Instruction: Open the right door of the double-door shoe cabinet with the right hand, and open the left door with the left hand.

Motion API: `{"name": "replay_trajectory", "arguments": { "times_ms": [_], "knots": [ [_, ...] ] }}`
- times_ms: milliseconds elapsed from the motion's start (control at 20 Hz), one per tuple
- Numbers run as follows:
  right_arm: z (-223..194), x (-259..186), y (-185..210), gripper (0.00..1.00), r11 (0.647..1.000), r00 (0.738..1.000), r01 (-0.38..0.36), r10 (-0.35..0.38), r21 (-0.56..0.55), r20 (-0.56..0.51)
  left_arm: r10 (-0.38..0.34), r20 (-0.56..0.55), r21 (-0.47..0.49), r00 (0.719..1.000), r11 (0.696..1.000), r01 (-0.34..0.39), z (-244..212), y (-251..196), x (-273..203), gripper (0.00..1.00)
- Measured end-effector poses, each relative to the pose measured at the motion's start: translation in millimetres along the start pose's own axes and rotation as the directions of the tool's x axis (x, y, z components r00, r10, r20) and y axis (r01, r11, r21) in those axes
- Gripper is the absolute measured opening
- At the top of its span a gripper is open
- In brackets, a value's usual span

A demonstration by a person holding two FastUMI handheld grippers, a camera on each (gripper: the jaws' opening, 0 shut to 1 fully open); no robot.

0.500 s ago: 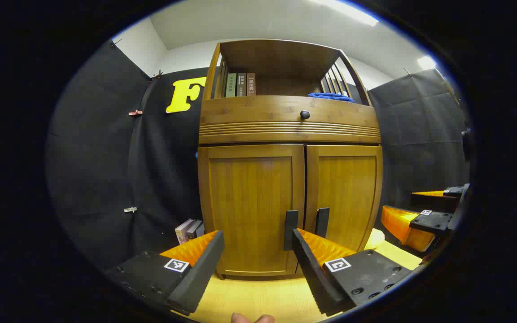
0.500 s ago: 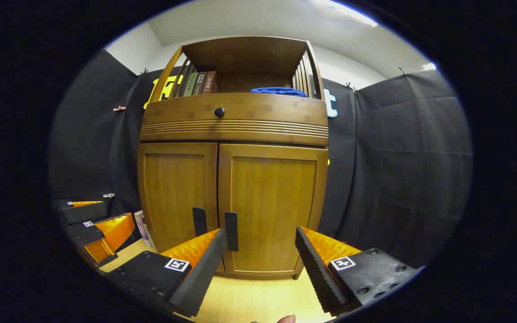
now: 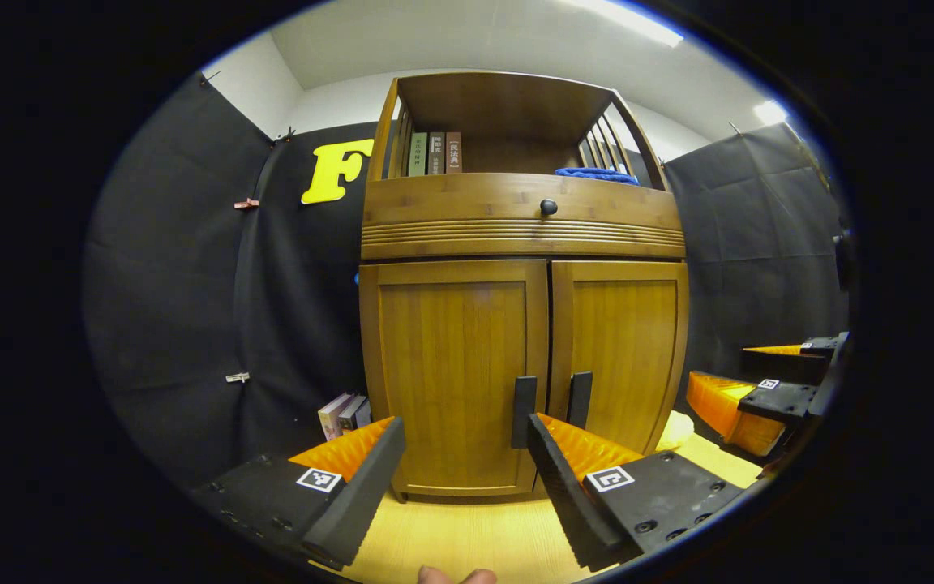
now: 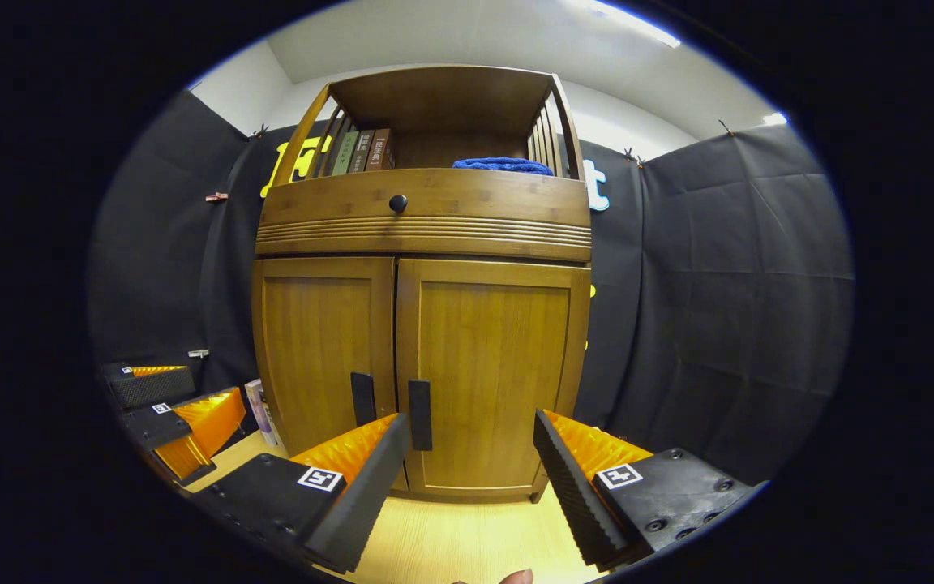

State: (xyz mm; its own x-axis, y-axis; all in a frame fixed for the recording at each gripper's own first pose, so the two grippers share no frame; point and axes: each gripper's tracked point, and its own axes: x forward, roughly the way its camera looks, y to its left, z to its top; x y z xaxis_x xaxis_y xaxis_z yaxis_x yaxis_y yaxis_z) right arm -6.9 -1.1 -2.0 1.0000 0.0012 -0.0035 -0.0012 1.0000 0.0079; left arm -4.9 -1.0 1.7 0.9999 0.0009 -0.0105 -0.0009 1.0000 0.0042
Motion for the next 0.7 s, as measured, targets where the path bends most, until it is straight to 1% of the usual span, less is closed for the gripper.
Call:
{"name": "replay_trajectory", "arguments": {
  "times_ms": [450, 650, 700],
  "knots": [
    [3.2, -5.4, 2.0, 0.98, 1.000, 1.000, -0.003, 0.002, 0.002, 0.011, 0.011, 0.005, -0.005, 1.000, 1.000, -0.011, -0.1, 0.0, -6.7, 0.94],
    [2.8, 0.6, 9.8, 0.98, 0.999, 1.000, -0.030, 0.030, 0.011, 0.007, 0.015, 0.009, 0.000, 1.000, 1.000, -0.015, 3.1, -0.4, -12.2, 0.94],
    [3.0, 3.3, 12.9, 0.98, 0.999, 0.999, -0.036, 0.036, 0.011, 0.008, 0.016, 0.010, 0.000, 1.000, 1.000, -0.016, 4.0, -0.5, -13.5, 0.96]
  ]
}}
